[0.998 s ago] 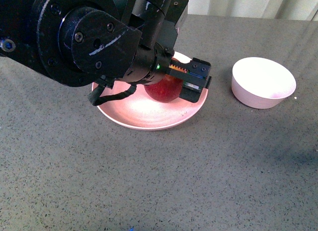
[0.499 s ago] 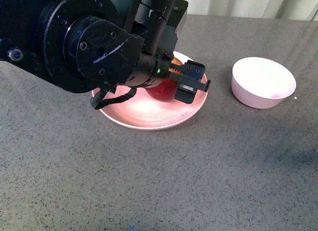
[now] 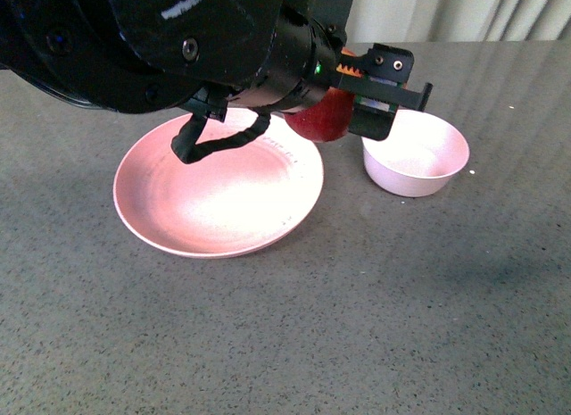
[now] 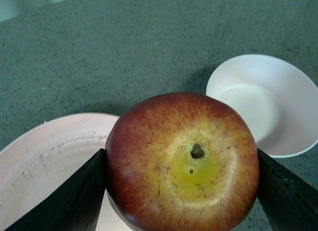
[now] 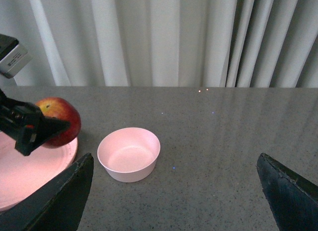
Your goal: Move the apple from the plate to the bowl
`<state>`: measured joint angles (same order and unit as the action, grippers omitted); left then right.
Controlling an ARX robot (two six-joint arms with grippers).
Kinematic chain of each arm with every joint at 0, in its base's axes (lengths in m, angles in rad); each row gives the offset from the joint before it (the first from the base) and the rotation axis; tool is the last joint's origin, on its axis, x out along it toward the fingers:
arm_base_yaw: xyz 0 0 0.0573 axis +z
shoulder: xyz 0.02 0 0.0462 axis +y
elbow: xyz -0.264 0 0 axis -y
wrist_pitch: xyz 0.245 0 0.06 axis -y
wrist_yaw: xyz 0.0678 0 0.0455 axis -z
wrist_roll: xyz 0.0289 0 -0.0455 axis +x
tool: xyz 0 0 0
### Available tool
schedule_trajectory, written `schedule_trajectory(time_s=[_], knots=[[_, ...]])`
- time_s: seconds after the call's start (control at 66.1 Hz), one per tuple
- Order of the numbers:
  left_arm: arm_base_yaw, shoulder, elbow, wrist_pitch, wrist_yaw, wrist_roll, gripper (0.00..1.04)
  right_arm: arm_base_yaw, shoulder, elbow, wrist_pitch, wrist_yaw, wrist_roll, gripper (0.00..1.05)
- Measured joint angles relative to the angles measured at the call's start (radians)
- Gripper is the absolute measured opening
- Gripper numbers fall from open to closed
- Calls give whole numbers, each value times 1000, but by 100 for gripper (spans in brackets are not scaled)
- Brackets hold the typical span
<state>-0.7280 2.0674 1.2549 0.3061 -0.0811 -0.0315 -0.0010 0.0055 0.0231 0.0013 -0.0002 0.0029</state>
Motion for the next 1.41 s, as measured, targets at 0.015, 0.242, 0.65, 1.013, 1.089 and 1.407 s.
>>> schedule_trajectory(time_s=[0.015,0.242,0.65,1.013,1.089,1.407], knots=[[-2,2,6,-2,0,0,75,0,0,0,0,0,0,96],[-31,78,133,-37,8,-12,75,0,0,0,0,0,0,96],[-36,204,372,-126,119,15,75,0,0,0,0,0,0,96],[-37,312,441,-161,133,35,75,0,0,0,0,0,0,96],[-37,312,441,-161,129,35,75,0,0,0,0,0,0,96],[-37,312,439,-158,152,37,96,0,0,0,0,0,0,96]])
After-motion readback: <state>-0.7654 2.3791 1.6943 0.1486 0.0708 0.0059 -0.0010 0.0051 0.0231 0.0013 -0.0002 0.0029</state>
